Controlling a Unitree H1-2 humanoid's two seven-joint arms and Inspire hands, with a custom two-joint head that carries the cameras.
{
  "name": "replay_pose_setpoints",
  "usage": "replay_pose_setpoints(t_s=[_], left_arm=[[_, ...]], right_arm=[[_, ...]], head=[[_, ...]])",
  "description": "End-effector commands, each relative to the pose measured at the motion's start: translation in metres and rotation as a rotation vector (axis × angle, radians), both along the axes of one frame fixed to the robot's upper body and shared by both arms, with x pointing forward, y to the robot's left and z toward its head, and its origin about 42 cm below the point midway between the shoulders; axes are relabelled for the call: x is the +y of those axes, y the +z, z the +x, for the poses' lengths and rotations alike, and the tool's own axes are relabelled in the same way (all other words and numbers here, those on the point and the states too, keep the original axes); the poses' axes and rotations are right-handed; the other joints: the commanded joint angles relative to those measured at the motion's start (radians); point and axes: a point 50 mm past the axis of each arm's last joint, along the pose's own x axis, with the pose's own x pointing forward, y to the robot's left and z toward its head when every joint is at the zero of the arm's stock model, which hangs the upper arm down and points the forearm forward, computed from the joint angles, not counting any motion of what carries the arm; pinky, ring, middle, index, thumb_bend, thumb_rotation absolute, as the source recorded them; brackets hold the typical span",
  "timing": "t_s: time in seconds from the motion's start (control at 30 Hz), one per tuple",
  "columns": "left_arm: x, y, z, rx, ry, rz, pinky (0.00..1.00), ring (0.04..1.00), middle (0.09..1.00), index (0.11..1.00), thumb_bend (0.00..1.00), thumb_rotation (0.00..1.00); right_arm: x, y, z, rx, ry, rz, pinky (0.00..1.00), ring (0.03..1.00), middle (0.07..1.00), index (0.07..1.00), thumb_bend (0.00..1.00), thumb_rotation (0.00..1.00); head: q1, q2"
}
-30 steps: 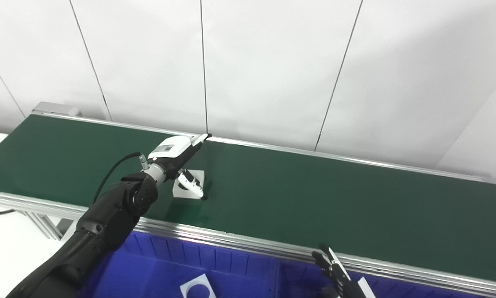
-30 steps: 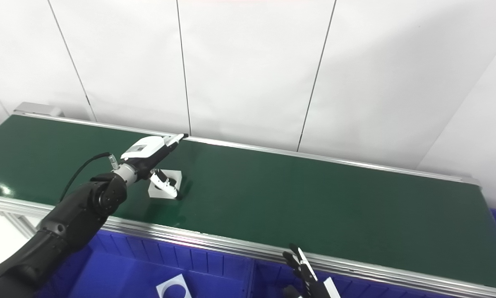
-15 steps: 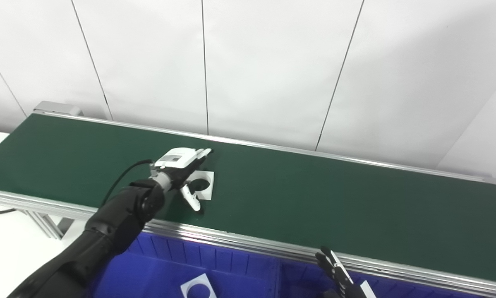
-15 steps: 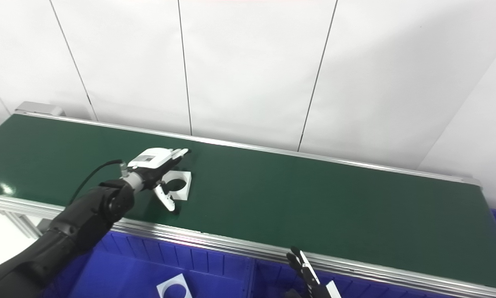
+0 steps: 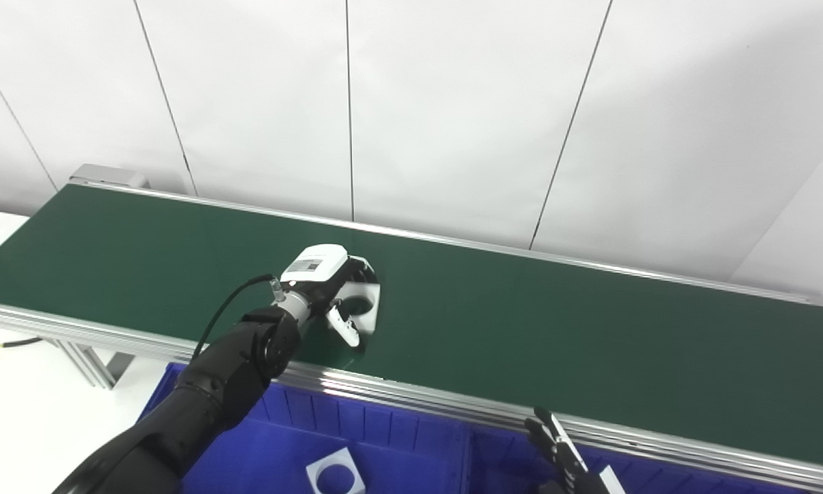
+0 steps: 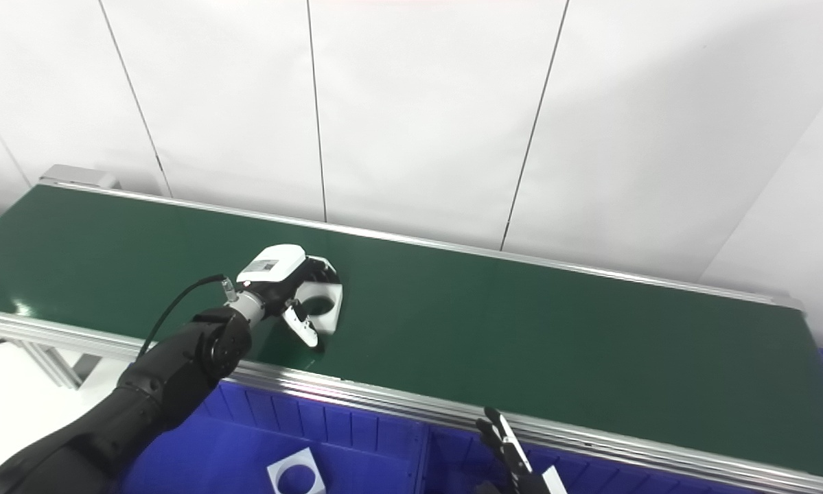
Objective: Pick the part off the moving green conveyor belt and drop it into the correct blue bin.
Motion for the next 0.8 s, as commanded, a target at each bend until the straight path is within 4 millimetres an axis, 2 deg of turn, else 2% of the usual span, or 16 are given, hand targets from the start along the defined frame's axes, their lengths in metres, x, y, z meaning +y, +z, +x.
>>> replay_pose_setpoints(t_s=[0.0, 0.2, 0.47, 0.53, 0.57, 0.67, 0.77], left_arm=[[-0.006, 0.016, 0.013, -0.009, 0.001, 0.005, 0.42, 0.496, 0.510, 0.482, 0.52, 0.00], [-0.002, 0.017, 0.015, 0.120, 0.014, 0.023, 0.38, 0.455, 0.459, 0.504, 0.52, 0.00], [0.008, 0.024, 0.015, 0.151, 0.026, 0.001, 0.44, 0.521, 0.522, 0.477, 0.52, 0.00], [0.008, 0.035, 0.015, 0.112, 0.038, -0.045, 0.44, 0.520, 0.523, 0.477, 0.52, 0.00], [0.008, 0.040, 0.014, 0.093, 0.042, -0.068, 0.37, 0.455, 0.465, 0.494, 0.52, 0.00], [0.008, 0.057, 0.011, 0.030, 0.048, -0.147, 0.35, 0.433, 0.444, 0.501, 0.52, 0.00], [0.007, 0.082, 0.004, -0.074, 0.051, -0.279, 0.40, 0.476, 0.499, 0.486, 0.52, 0.00]], right_arm=[[0.003, 0.015, 0.003, -0.096, 0.000, 0.025, 0.96, 0.938, 0.938, 0.990, 0.72, 0.93], [0.003, 0.015, 0.004, -0.101, 0.005, 0.034, 0.95, 0.942, 0.943, 0.996, 0.70, 0.93], [0.003, 0.015, 0.005, -0.103, 0.004, 0.042, 0.94, 0.940, 0.941, 0.993, 0.70, 0.92], [0.003, 0.015, 0.005, -0.103, 0.003, 0.045, 0.94, 0.940, 0.942, 0.993, 0.71, 0.92], [0.003, 0.015, 0.005, -0.103, 0.003, 0.046, 0.94, 0.939, 0.943, 0.994, 0.70, 0.92], [0.004, 0.016, 0.004, -0.105, 0.002, 0.045, 0.93, 0.940, 0.944, 0.993, 0.70, 0.91], [0.005, 0.017, 0.004, -0.107, 0.001, 0.036, 0.93, 0.938, 0.942, 0.993, 0.71, 0.93]], head=[[0.001, 0.000], [0.003, 0.002], [0.003, 0.007], [-0.002, 0.009], [-0.003, 0.009], [-0.012, 0.014], [-0.025, 0.020]])
